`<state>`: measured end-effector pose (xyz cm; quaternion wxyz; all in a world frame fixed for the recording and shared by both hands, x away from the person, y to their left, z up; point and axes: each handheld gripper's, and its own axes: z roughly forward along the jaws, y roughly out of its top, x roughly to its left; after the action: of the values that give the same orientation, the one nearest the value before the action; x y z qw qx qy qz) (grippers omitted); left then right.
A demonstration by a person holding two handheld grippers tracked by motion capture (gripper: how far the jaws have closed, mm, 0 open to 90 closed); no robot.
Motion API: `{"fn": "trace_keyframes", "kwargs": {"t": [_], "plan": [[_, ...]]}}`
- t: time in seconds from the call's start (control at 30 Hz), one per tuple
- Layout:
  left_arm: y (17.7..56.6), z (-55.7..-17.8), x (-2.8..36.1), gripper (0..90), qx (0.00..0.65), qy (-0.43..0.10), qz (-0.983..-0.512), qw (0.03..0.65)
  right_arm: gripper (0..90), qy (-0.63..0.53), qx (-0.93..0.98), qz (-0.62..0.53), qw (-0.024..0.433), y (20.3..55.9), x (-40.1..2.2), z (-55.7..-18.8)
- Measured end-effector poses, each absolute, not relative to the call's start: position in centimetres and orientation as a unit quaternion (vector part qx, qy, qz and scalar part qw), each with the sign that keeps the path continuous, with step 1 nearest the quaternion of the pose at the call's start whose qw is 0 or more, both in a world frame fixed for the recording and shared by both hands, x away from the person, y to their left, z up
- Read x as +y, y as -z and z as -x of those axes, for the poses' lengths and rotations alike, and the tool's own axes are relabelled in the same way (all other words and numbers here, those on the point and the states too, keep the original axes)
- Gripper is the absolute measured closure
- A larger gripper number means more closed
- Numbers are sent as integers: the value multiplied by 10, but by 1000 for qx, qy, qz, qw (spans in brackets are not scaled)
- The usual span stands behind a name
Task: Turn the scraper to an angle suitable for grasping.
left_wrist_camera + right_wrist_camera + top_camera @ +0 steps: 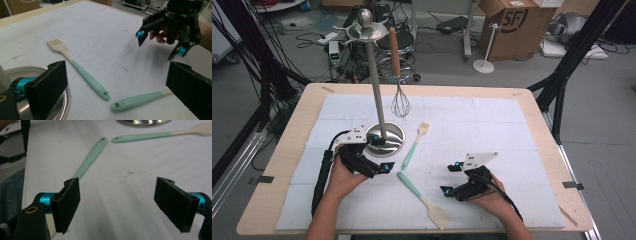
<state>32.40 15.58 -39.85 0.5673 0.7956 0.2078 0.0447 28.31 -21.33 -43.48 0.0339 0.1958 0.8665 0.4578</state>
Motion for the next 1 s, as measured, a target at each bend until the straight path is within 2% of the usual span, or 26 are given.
{"fn": "trace_keyframes", "kwargs": {"t": [0.27, 0.47, 0.57, 0.73, 0.8, 1.0], "plan": [[399, -325, 155, 45, 209, -46, -792, 571, 232, -441, 882, -165, 8, 447, -170, -273], [398, -325, 156, 45, 208, -47, -791, 574, 277, -420, 896, -146, 19, 452, -150, -270], [399, -325, 155, 45, 208, -45, -794, 569, 347, -406, 904, -128, 47, 453, -147, -268], [399, -325, 154, 45, 207, -45, -795, 569, 422, -405, 904, -130, 51, 452, -148, -268], [399, -325, 154, 45, 207, -45, -795, 568, 513, -405, 904, -127, 51, 451, -149, -269], [400, -325, 153, 45, 203, -41, -796, 569, 673, -400, 908, -120, 44, 449, -152, -268]]}}
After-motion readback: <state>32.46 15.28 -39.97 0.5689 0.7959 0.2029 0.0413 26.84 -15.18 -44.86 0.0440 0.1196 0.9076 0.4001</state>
